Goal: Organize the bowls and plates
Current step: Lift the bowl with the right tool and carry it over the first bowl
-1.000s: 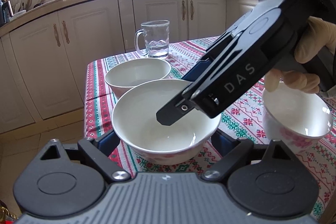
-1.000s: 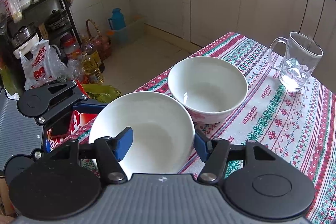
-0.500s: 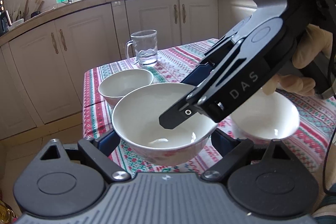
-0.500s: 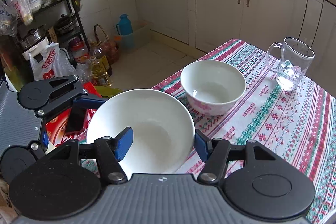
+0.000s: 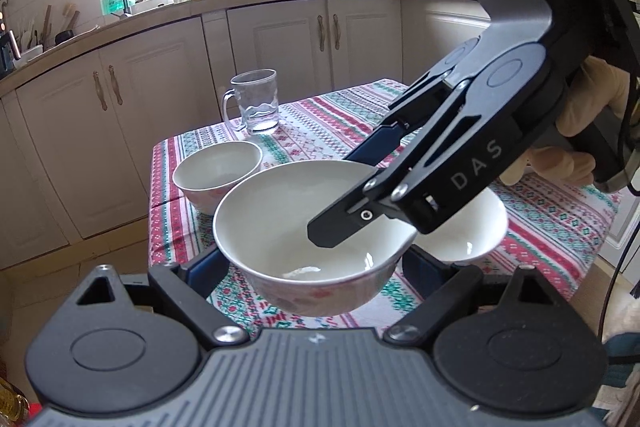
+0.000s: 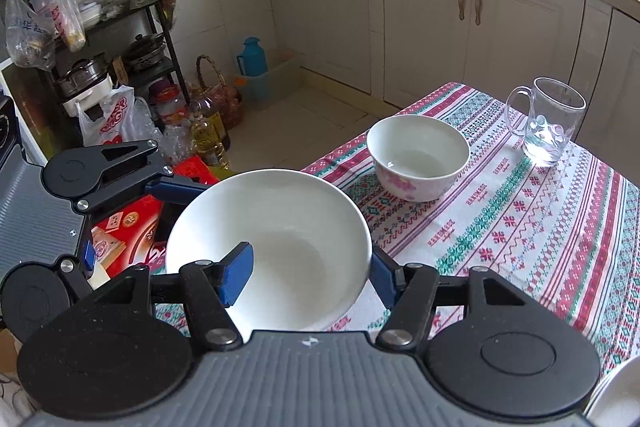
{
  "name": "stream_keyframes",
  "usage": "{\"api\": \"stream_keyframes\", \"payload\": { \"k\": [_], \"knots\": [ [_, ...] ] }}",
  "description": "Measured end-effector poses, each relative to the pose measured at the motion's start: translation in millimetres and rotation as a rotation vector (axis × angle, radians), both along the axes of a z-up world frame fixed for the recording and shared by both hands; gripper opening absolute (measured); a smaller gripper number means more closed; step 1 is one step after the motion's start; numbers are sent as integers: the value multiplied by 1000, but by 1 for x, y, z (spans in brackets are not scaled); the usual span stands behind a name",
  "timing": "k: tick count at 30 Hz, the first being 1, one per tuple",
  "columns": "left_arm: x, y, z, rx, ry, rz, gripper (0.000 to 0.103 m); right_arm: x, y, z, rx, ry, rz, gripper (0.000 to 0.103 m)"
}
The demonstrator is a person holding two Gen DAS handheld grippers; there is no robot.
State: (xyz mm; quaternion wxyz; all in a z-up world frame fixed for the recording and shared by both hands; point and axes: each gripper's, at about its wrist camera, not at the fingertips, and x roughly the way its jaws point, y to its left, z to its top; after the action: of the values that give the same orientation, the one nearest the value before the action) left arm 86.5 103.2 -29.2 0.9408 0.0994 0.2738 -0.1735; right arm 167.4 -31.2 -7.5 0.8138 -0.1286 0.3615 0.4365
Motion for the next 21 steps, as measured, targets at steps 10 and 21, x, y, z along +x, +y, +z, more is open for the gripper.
{"api": "stream_keyframes", "payload": {
  "k": [10, 21],
  "knots": [
    [-8, -21, 7, 10, 2, -46, 93, -21, -30, 10, 34, -22, -28, 68],
    [6, -55, 11, 3, -13, -133, 93, -29, -74, 19, 46, -61, -122, 68]
  ]
}}
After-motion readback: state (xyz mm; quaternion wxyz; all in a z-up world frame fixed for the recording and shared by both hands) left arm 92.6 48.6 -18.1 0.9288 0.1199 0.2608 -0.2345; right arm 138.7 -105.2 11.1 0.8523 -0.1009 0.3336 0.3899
